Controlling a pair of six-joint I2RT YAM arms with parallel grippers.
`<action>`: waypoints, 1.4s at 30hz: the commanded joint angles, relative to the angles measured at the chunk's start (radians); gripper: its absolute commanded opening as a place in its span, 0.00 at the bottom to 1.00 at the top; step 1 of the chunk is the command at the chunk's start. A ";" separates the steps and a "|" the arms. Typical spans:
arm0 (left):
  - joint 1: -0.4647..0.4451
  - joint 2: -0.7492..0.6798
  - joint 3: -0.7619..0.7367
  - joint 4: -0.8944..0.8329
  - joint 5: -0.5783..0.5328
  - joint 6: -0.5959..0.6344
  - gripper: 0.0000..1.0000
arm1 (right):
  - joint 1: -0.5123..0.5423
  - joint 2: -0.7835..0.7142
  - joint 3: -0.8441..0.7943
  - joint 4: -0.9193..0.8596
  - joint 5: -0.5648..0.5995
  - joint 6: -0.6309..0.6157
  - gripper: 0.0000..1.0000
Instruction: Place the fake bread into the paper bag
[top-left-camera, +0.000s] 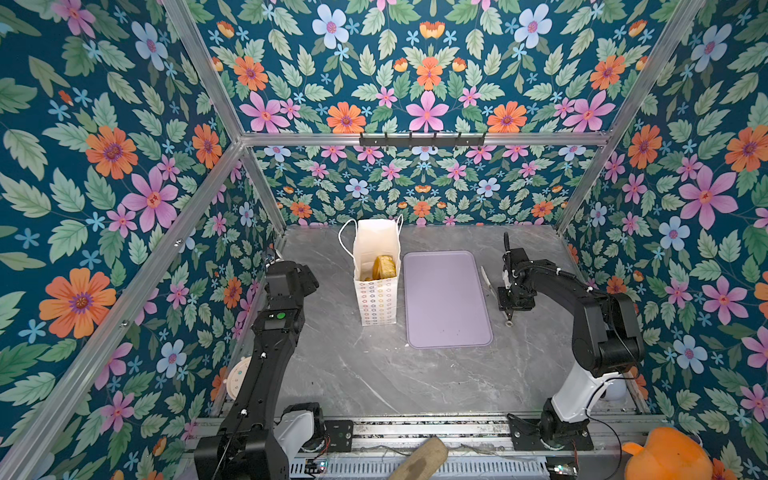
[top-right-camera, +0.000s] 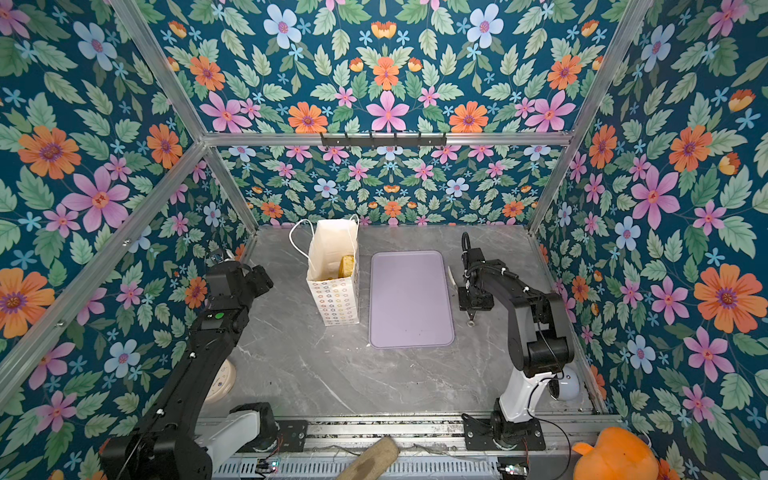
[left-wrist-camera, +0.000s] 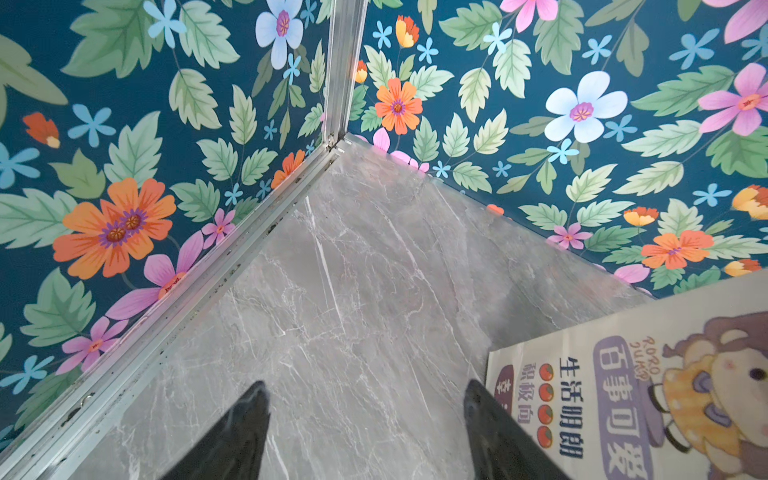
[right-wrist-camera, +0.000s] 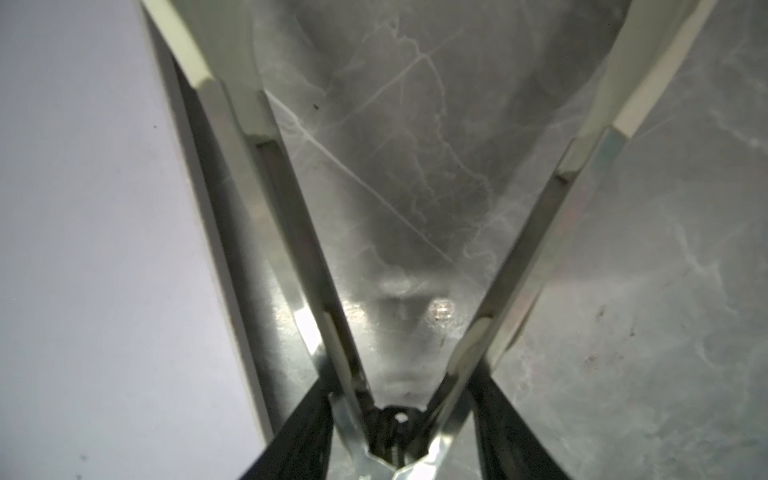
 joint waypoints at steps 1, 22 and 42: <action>0.000 0.007 -0.012 0.012 0.050 -0.033 0.75 | -0.020 0.006 0.010 0.010 0.023 0.001 0.54; 0.000 -0.068 -0.114 0.142 0.108 -0.082 0.80 | -0.040 -0.170 0.041 0.071 -0.053 0.036 0.59; -0.024 -0.047 -0.522 0.770 -0.186 0.047 0.94 | -0.042 -0.712 -0.652 0.932 0.352 0.129 0.90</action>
